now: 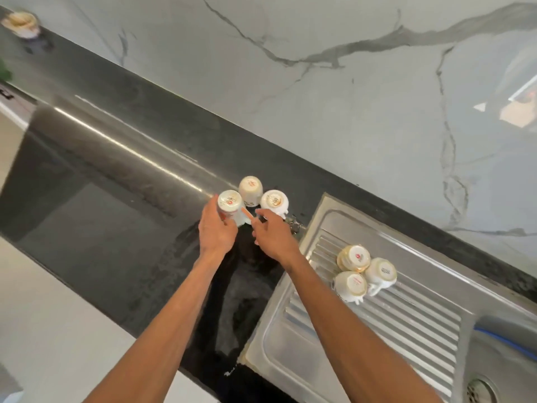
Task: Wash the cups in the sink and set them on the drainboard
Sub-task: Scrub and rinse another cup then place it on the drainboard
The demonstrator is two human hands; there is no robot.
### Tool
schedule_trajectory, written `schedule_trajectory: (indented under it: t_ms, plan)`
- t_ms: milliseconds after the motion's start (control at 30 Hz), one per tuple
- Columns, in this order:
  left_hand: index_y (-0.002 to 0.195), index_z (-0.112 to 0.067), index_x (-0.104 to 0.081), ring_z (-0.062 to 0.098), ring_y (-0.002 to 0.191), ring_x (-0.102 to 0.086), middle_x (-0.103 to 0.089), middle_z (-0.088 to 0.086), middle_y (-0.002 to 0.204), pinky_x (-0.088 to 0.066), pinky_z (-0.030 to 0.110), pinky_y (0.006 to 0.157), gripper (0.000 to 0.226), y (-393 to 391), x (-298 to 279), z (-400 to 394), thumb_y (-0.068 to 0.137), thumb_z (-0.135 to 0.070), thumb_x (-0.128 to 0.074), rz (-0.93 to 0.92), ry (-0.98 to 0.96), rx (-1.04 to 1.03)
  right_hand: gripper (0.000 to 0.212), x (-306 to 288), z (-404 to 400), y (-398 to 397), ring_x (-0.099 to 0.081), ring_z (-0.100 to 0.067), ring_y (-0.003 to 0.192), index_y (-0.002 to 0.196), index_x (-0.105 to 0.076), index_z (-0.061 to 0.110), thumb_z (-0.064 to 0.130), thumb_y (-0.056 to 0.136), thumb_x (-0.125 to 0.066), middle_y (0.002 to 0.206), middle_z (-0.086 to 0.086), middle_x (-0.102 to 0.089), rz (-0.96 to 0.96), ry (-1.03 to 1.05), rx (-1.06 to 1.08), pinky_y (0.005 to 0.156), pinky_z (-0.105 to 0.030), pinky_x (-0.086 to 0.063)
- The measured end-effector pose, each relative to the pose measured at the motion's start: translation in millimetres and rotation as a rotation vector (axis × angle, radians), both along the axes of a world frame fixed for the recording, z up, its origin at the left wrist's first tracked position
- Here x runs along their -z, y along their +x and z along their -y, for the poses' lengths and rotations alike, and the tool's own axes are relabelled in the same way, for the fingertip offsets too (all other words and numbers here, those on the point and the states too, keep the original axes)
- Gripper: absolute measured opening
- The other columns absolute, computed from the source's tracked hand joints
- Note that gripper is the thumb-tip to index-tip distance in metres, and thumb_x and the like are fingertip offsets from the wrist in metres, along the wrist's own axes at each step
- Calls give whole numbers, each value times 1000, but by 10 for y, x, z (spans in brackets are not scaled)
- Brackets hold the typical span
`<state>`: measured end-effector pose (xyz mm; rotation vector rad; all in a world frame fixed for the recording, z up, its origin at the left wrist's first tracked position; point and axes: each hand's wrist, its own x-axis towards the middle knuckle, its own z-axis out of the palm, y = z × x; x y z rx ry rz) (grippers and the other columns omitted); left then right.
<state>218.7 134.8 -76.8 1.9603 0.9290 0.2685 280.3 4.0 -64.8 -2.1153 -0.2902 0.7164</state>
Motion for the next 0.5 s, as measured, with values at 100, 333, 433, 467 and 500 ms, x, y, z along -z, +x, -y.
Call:
schedule_trajectory:
  t_ms: [100,333,433,467,500]
  plan:
    - [140,-25,-54,16,115,-61,-66,-3,130,-41,26,94,58,35,-6,-73,87,-9,-73,7,-75,68,37,140,-110,78,-72,-27,90,120,-60,20,50,107,-41,94,-5,-72,-43,-50,-88,90,-54,-59]
    - [135,-42,-56,6,108,-62,-65,-23,119,-49,29,101,61,-207,-127,-70,85,-22,-84,54,-23,161,33,134,33,-30,-68,-28,93,108,-53,17,46,110,-37,95,-5,-67,-54,1,-153,90,-56,-57]
    - [134,-48,-56,-3,90,-64,-67,-29,118,-50,14,83,61,-432,-300,140,84,-30,-86,115,-5,251,29,-6,398,-237,-68,-26,90,103,-52,25,50,109,-38,94,-2,-68,-47,44,-153,86,-54,-59]
    - [136,-46,-57,-2,83,-65,-68,-27,118,-50,11,77,62,-510,-350,238,84,-33,-87,110,-13,270,28,-52,537,-324,-68,-26,89,102,-53,27,50,109,-39,94,-2,-69,-58,54,-148,84,-52,-60]
    - [140,-43,-57,1,79,-65,-69,-24,118,-51,11,74,65,-573,-386,336,83,-35,-87,97,-23,284,27,-93,672,-389,-69,-25,87,102,-55,27,50,109,-41,95,-2,-70,-77,64,-137,83,-49,-61]
